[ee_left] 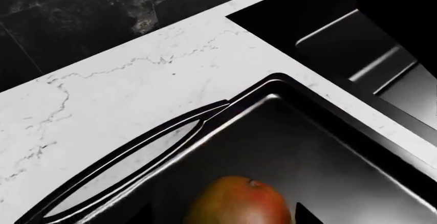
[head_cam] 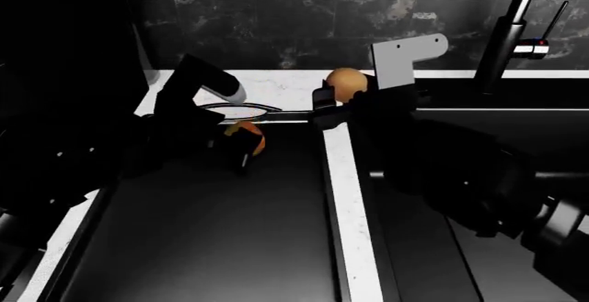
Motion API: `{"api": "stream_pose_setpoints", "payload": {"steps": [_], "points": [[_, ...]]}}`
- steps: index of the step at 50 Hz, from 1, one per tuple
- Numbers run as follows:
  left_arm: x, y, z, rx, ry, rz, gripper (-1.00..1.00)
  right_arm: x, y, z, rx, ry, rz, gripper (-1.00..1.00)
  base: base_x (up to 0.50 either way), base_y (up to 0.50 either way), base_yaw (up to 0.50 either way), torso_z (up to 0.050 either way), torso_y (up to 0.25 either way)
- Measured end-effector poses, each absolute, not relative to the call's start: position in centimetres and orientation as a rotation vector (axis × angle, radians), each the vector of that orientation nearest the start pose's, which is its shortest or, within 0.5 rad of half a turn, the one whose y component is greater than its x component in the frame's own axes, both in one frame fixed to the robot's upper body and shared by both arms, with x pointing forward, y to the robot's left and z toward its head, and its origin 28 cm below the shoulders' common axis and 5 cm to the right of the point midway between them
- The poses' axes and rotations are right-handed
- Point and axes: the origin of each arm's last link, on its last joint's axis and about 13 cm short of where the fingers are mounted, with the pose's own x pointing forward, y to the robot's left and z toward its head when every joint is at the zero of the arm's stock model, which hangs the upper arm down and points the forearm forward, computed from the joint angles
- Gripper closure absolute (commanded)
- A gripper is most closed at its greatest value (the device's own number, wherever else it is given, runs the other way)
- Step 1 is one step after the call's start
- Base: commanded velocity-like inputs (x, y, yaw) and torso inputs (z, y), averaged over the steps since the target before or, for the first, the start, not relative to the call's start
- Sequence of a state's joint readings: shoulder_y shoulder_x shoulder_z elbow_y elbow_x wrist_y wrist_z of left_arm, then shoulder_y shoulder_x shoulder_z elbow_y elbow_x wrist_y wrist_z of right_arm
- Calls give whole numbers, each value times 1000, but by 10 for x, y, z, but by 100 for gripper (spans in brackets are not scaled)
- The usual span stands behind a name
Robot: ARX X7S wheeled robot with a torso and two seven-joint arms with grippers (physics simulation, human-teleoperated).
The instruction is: Pick up the fruits and vegetables and place them in the sink. Turn on the sink faucet to wash them. Then turn the sink off and put them in the tray.
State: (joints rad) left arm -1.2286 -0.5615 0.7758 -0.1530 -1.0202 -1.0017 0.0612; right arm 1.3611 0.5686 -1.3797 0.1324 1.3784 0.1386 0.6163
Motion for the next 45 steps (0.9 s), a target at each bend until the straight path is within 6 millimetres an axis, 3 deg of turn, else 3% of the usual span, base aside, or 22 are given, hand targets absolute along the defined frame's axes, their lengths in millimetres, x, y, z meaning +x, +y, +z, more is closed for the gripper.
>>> {"api": "stream_pose_setpoints", "payload": {"steps": [12, 30, 45], "points": [[341, 243, 235, 225, 430, -588, -100, 340, -74, 215, -62, 63, 235, 100, 0, 0, 0, 0, 0], [340, 243, 261, 178, 230, -560, -100, 336, -74, 215, -91, 48, 257, 100, 0, 0, 0, 0, 0], [343, 241, 274, 142, 177, -526, -100, 310, -58, 223, -176, 33, 456, 100, 0, 0, 0, 0, 0]]}}
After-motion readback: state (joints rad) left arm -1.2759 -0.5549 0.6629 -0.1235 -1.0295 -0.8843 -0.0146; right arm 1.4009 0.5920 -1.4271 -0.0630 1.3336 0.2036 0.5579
